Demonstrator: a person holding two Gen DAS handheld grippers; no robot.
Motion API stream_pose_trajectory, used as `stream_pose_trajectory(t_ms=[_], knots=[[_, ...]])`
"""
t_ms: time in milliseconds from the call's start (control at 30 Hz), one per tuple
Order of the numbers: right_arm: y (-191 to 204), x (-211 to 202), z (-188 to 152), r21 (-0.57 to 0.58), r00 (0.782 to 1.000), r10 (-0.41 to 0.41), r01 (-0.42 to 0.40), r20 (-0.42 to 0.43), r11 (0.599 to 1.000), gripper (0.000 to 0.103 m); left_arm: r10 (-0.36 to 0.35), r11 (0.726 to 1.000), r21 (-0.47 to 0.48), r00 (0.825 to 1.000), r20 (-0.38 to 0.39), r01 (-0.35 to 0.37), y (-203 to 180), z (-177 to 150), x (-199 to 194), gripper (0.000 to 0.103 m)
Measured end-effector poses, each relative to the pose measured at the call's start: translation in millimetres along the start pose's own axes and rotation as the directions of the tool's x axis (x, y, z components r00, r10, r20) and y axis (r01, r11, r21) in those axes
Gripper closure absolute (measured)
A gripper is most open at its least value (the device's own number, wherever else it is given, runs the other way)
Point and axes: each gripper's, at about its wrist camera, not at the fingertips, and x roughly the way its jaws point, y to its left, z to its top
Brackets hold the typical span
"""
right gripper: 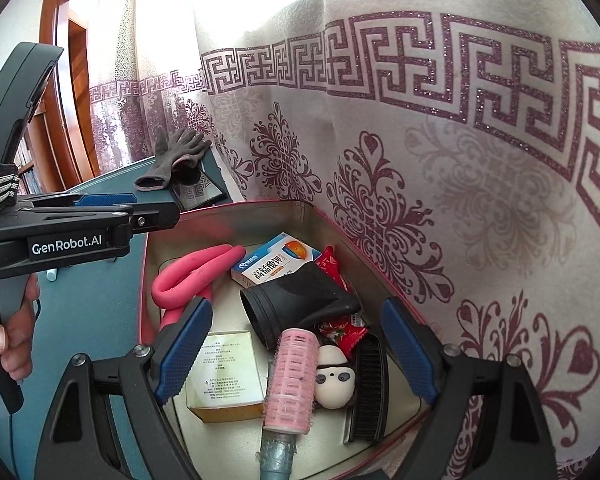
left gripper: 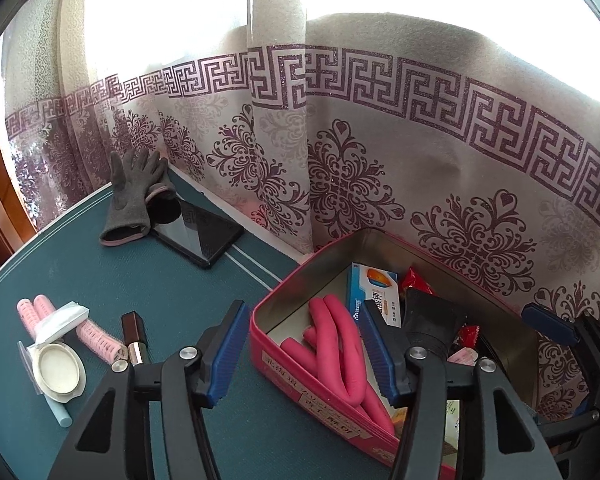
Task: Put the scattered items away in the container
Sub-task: 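Lower the pink foam tube into the tin and open the left tool, then move both open tools back from the tin to the item pile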
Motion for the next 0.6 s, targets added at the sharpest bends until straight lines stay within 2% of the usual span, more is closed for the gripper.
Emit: stream_pose_trajectory(t_ms=[133,233,267,600], knots=[[4,-3,1,-0.006,1.0,0.002,-0.002,0.006,1.0,0.014,0.014,1.0,-0.023,1.0,-0.002,-0.014,11,-5,-4,0.043],[7,-4,3,-0.003,1.0,0.013,-0.013,0.008,1.0,0.014,0.039,0.998,-0.045,0.999,0.008,-0.039,21,-9,-10,0.022],[8,-5,4,-0.003,1.0,0.017,-0.017,0.008,1.0,0.014,0.051,0.997,-0.051,0.999,0.013,-0.05,24,-11,-12,0.021],[32,-9,8,-0.045,0.998,0.058,-0.058,0.015,0.997,0.014,0.125,0.98,-0.157,0.992,-0.02,-0.127,73,-34,-25,0.021]])
